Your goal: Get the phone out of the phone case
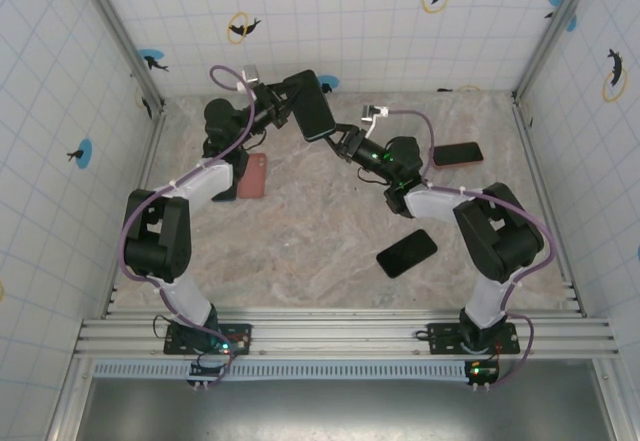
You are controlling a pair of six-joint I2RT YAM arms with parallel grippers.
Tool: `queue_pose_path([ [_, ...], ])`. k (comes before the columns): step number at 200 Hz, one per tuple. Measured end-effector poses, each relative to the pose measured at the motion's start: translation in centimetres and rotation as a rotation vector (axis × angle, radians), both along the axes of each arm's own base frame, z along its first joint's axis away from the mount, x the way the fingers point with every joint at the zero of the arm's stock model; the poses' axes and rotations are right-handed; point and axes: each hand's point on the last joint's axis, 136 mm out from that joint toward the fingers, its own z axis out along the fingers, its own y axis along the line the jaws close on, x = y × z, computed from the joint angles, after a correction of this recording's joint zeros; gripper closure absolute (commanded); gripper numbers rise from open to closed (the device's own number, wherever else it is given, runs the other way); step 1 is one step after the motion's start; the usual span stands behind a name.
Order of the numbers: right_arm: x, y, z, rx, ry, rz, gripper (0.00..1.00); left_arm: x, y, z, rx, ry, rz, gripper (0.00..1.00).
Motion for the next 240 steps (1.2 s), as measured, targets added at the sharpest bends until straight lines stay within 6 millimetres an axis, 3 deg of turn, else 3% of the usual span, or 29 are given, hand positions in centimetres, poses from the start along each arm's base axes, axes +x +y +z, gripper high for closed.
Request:
queue_pose_path([
  [41, 0.5, 0.1, -0.3, 0.025, 0.063, -0.027, 0.85, 0.4, 0.3, -0.8, 0.002, 0.026, 0.029, 0.93],
  [93, 0.8, -0.1, -0.4, 0.045, 0.099, -0.035, 0.99, 0.7, 0.3, -1.4, 0.02, 0.038, 0.044, 0.76],
  [154, 1.0, -0.2, -0.2, 0.074, 0.124, -0.039, 1.0, 0.9, 0.2, -2.2, 0.043, 0.055, 0.05, 0.55],
  [240, 2.3, -0.9, -0.9, 0.103, 0.143, -0.098, 1.0, -0.1, 0.6, -6.4, 0.12, 0.174, 0.058, 0.43],
])
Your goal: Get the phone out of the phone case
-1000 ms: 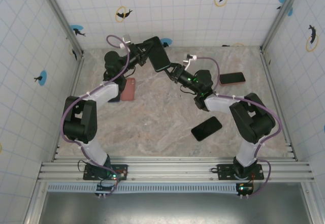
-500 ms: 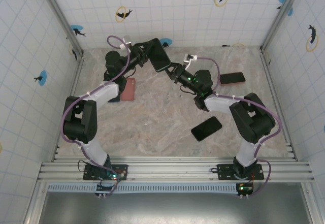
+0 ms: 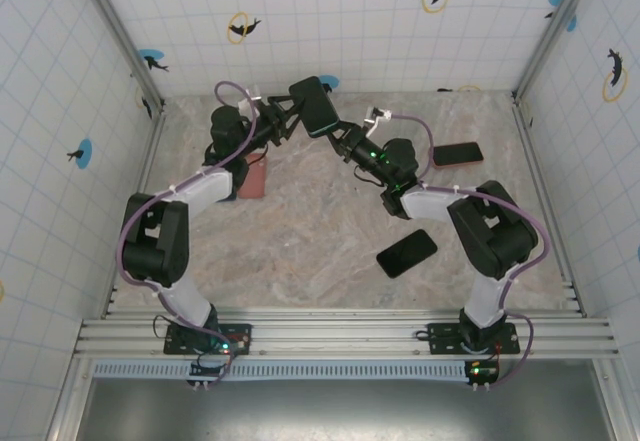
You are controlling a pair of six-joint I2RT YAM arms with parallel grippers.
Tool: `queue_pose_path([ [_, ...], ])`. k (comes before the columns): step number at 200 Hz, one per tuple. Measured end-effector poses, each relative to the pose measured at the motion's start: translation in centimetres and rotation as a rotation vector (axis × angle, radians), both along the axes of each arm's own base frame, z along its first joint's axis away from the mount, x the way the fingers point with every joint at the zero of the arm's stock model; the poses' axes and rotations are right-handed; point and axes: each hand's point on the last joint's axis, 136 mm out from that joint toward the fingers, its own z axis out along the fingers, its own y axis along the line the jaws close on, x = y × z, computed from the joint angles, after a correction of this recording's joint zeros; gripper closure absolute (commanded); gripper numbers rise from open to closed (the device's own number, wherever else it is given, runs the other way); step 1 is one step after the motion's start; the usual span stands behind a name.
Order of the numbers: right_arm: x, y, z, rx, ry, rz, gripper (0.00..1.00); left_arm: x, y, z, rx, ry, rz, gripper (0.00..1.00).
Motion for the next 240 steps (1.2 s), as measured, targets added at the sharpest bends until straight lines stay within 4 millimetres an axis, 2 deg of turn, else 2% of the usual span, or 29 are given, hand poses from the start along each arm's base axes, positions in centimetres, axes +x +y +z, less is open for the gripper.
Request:
queue_pose_path([
  [55, 2.7, -1.4, -2.7, -0.033, 0.033, -0.101, 1.0, -2.7, 1.0, -0.8, 0.01, 0.05, 0.022, 0.42],
  [86, 3.9, -1.6, -2.8, -0.04, 0.017, -0.152, 1.0, -4.3, 0.0, -1.0, 0.003, 0.084, 0.018, 0.43],
  [143, 4.0, -1.5, -2.8, -0.068, -0.012, -0.206, 1.0, -5.8, -2.4, -1.1, -0.055, 0.131, 0.015, 0.43],
  [177, 3.7, -1.0, -3.2, -0.096, -0.02, -0.209, 1.0, -6.7, -3.7, 0.2, -0.107, 0.12, -0.01, 0.47],
  [240, 3.6, -0.7, -3.5, -0.121, -0.027, -0.208, 1.0, -6.2, -3.8, 0.3, -0.145, 0.124, 0.001, 0.49],
])
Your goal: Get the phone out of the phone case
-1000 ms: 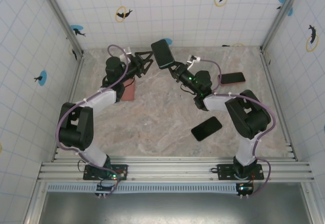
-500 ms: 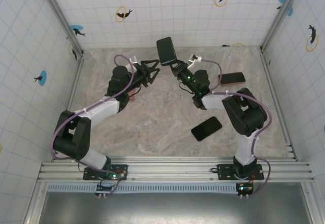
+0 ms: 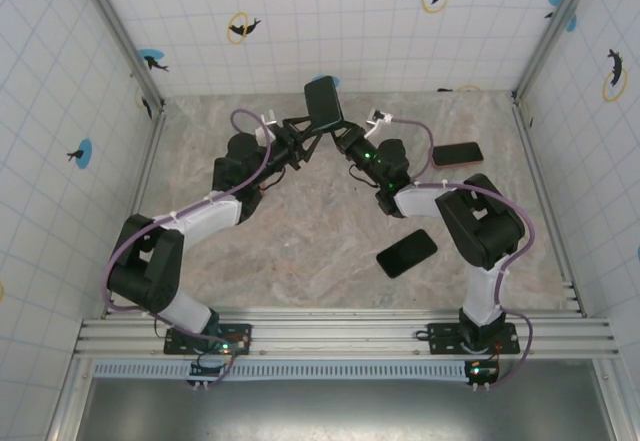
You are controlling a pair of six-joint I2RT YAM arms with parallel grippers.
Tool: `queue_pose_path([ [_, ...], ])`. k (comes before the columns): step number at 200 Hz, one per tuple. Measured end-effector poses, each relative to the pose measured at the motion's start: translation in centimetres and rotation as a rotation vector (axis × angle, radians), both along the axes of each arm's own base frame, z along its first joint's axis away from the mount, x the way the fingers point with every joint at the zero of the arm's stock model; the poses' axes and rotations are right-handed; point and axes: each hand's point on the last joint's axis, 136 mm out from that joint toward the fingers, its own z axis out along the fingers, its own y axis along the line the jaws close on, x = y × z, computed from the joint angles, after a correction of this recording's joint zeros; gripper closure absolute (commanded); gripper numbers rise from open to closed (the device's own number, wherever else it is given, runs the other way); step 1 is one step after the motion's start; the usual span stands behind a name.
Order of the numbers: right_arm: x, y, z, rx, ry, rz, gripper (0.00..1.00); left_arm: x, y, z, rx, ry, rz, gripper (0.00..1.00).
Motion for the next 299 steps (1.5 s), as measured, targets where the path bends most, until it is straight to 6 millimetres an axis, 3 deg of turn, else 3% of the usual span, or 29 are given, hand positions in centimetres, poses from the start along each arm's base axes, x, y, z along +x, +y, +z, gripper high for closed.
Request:
queue_pose_path([
  [80, -0.3, 0.3, 0.0, -0.011, -0.01, 0.011, 1.0, 0.5, -0.3, -0.9, -0.009, 0.011, -0.001, 0.52],
  [145, -0.5, 0.6, 0.0, -0.037, -0.036, -0.009, 1.0, 1.1, 0.0, -1.2, -0.028, 0.033, 0.028, 0.6],
  [191, -2.0, 1.3, -1.7, -0.06, -0.026, -0.034, 1.0, 1.5, 0.3, -2.2, -0.03, 0.068, 0.054, 0.65],
  [246, -2.4, 1.4, -1.8, -0.055, -0.026, -0.066, 1.0, 1.6, 0.4, -2.8, -0.03, 0.098, 0.067, 0.84],
  [299, -2.5, 1.3, -2.0, -0.059, -0.029, -0.081, 1.0, 1.5, 0.4, -3.2, -0.027, 0.117, 0.065, 0.93],
])
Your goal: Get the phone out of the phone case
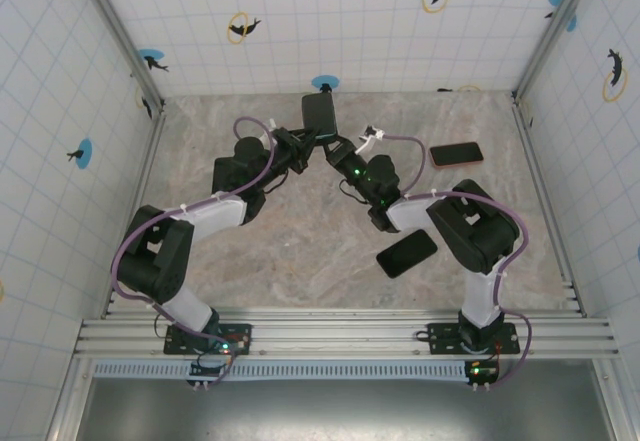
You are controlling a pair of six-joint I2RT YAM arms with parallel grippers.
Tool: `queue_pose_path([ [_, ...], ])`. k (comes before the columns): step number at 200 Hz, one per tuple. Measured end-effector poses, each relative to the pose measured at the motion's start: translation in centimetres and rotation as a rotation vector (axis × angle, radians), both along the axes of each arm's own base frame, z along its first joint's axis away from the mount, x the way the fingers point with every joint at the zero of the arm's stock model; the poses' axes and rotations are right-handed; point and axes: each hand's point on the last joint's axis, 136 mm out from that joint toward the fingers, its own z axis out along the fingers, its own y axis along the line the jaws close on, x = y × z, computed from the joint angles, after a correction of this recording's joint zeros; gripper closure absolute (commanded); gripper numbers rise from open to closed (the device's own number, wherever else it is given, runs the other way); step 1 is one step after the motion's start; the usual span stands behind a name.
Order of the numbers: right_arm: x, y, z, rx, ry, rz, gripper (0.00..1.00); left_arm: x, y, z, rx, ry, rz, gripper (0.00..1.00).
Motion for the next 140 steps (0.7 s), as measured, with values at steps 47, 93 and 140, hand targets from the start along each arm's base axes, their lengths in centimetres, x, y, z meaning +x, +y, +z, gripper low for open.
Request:
queue_pose_path([
  [47, 0.3, -0.2, -1.1, -0.065, 0.023, -0.024, 1.0, 0.0, 0.0, -0.5, 0.009, 0.018, -0.002, 0.97],
  [93, 0.9, -0.2, -2.4, -0.159, 0.033, -0.054, 1.0, 0.2, 0.1, -0.9, 0.019, 0.038, 0.01, 0.98],
  [140, 1.5, -0.1, -2.7, -0.241, 0.02, -0.086, 1.0, 0.3, 0.3, -0.5, 0.016, 0.032, 0.019, 0.98],
])
